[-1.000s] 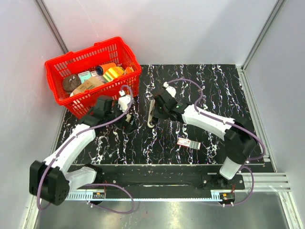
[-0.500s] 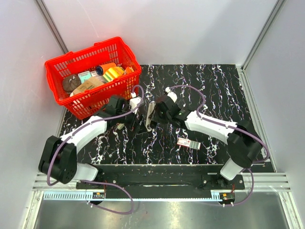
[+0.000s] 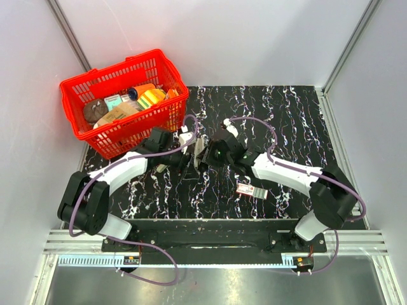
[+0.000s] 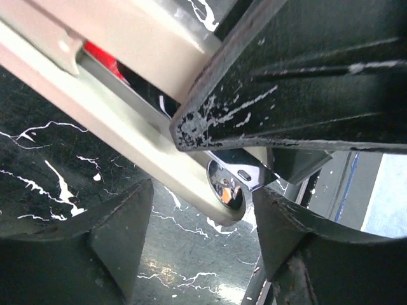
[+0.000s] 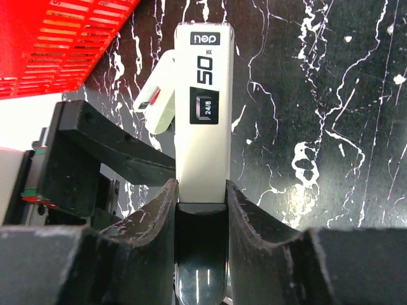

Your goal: Unload the staples from the stapler

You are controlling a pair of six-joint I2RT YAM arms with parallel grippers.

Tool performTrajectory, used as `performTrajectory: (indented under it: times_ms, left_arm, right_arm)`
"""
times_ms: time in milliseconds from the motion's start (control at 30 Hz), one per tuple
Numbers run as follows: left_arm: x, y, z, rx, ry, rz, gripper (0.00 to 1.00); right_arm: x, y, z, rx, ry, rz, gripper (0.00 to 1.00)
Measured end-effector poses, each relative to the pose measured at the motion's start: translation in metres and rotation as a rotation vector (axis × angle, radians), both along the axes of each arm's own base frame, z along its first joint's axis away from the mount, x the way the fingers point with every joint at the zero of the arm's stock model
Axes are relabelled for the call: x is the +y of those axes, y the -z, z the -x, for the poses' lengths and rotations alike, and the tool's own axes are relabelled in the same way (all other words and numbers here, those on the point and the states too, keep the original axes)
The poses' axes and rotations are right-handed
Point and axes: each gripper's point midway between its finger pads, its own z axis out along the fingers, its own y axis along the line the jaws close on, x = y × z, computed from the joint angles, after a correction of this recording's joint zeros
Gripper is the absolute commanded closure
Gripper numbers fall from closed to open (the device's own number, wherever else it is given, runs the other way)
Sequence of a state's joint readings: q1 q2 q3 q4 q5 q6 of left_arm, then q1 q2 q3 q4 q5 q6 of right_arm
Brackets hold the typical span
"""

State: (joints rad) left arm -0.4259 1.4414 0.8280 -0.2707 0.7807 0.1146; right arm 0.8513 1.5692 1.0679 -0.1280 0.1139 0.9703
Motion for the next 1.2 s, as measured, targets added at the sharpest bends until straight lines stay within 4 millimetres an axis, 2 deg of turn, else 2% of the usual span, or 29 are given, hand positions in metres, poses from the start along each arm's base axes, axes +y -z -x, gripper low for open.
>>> performTrajectory:
  times_ms: [67,167,233,300,367,533,600,700,833,1033,1200]
  left_arm:
    - [-0.002,-0.002,-0.001,-0.003,0.009,0.011,0.35]
    - [-0.004,-0.003,-0.001,-0.009,0.025,0.022,0.42]
    - [-0.005,-0.004,0.001,-0.012,0.036,0.027,0.52]
    - [-0.005,-0.004,0.002,-0.021,0.053,0.026,0.68]
    - [-0.004,-0.002,0.005,-0.027,0.068,0.016,0.75]
    - [0.005,0.005,-0.005,-0.111,0.078,-0.046,0.77]
    - [0.009,0.007,-0.011,-0.149,0.077,-0.072,0.83]
    - [0.014,0.005,-0.016,-0.202,0.075,-0.096,0.86]
    - [0.019,0.001,-0.023,-0.263,0.059,-0.131,0.96]
    - [0.033,0.006,-0.045,-0.377,0.022,-0.244,1.00]
    - [0.044,0.008,-0.073,-0.567,0.002,-0.376,1.00]
  right_arm:
    - [0.000,0.003,0.003,0.011,-0.003,-0.003,1.00]
    - [-0.001,0.006,0.007,0.023,-0.007,-0.016,1.00]
    - [-0.002,0.006,0.008,0.019,-0.006,-0.024,1.00]
    - [-0.002,0.006,0.008,0.013,-0.005,-0.032,1.00]
    - [-0.004,0.008,0.008,0.011,-0.005,-0.035,1.00]
    - [-0.008,0.007,0.017,0.034,-0.041,-0.065,1.00]
    - [-0.013,0.003,0.017,0.042,-0.057,-0.082,1.00]
    - [-0.017,-0.001,0.016,0.045,-0.081,-0.098,1.00]
    - [-0.019,-0.004,0.015,0.035,-0.133,-0.109,1.00]
    - [-0.026,-0.004,0.014,0.002,-0.213,-0.077,1.00]
    - [-0.035,-0.007,0.014,-0.044,-0.292,0.005,1.00]
